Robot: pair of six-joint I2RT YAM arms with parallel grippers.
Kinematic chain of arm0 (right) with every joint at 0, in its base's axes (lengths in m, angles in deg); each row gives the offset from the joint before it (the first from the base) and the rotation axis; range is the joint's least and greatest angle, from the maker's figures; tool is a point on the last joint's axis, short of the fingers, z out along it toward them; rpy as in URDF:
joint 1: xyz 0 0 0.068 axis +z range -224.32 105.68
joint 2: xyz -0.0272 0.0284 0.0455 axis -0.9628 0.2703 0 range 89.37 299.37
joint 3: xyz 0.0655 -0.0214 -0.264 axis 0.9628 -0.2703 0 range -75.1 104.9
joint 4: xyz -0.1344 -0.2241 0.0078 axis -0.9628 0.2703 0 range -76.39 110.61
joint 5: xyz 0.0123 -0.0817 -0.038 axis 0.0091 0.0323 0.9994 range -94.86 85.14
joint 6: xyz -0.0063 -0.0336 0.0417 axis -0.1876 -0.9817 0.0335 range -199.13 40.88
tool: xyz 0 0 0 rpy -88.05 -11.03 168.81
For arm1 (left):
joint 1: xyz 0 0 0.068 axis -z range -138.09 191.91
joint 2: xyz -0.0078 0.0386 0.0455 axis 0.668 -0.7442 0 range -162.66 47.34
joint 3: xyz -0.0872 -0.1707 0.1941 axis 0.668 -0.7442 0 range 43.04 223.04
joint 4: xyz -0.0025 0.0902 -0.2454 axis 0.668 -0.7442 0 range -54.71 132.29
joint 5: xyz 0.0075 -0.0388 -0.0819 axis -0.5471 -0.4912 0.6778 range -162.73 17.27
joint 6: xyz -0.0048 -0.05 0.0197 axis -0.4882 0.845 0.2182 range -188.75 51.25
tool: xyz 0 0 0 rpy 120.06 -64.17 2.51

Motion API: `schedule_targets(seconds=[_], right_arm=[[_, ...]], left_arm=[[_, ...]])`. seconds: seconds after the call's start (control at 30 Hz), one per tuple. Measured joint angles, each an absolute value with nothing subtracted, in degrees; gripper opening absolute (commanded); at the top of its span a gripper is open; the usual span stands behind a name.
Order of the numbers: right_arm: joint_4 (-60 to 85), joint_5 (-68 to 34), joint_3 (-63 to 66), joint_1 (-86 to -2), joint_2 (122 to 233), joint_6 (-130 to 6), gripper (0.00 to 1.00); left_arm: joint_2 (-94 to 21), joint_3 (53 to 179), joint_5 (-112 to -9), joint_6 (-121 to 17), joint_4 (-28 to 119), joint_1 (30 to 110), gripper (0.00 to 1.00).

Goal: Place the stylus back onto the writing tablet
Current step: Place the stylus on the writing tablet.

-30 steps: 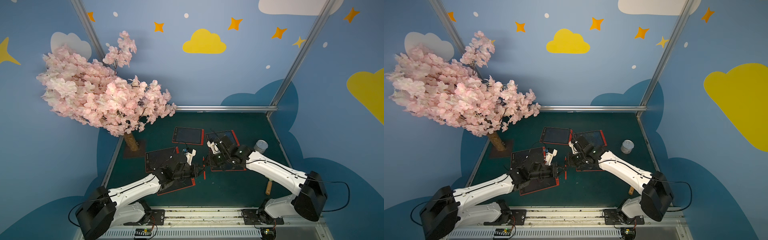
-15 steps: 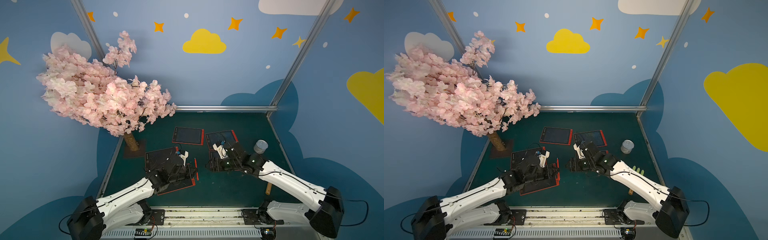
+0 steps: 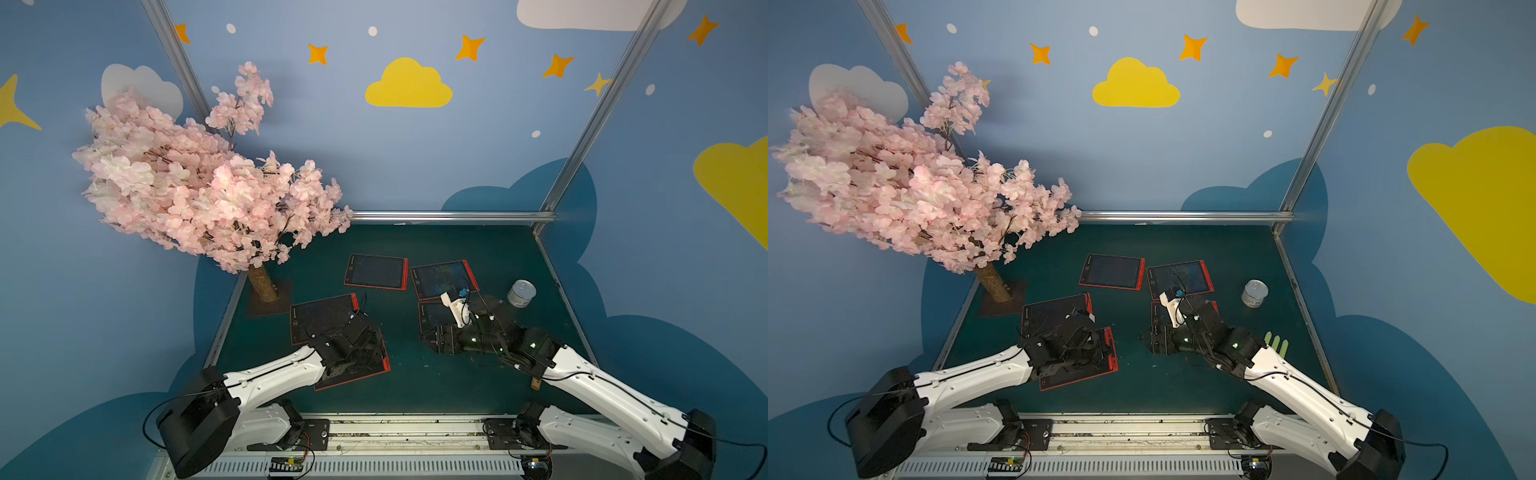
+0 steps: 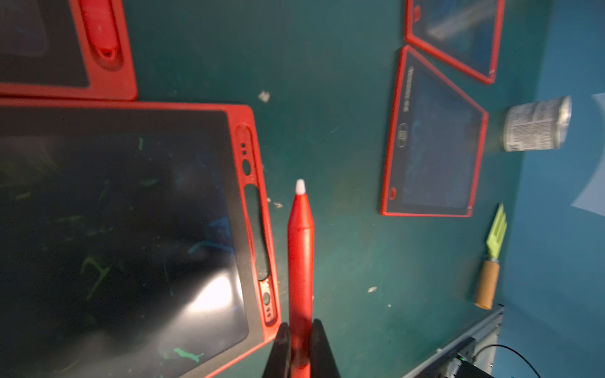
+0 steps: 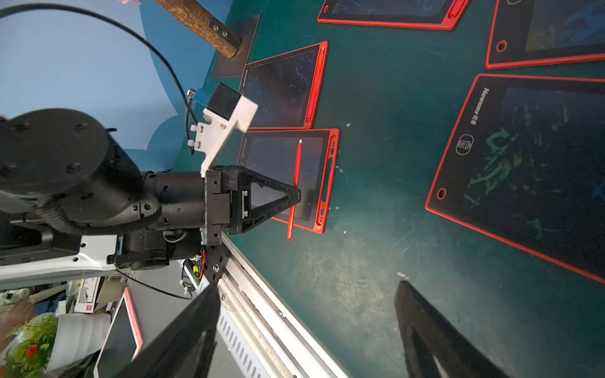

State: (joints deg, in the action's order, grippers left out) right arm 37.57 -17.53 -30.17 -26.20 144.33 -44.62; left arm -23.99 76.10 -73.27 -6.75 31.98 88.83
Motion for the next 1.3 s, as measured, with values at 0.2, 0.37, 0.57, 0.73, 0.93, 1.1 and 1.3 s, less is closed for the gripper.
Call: schedule_targets(seconds=[0.2,0.37,0.57,0.73,0.93,1.1,1.3], right_arm=[[38.18,-17.27,-30.48,-26.24,143.33,-46.55,0.84],[38.34,-16.65,-30.5,-26.24,143.48,-47.07,0.84],[38.31,-16.2,-30.7,-26.26,143.5,-47.12,0.84],[38.34,-15.8,-31.48,-26.26,143.5,-47.2,0.84],[38.36,-15.39,-31.61,-26.35,143.54,-47.36,0.84],[38.36,-15.32,-31.61,-26.55,144.03,-47.49,0.84],[38.34,-15.15,-31.7,-26.61,144.11,-47.49,0.84]], left_arm=[[-27.84,77.89,-74.56,-6.38,32.03,88.81,0.09],[-30.79,79.27,-75.02,-6.4,32.16,88.7,0.09],[-33.08,79.71,-75.8,-6.53,32.2,88.15,0.09],[-35.14,80.12,-75.98,-6.81,32.03,87.43,0.09],[-37.15,81.52,-75.94,-7.01,32.07,86.64,0.1],[-38.48,82.2,-75.3,-7.23,32.09,86.29,0.11],[-38.81,82.42,-74.87,-7.45,32.09,86.18,0.14]])
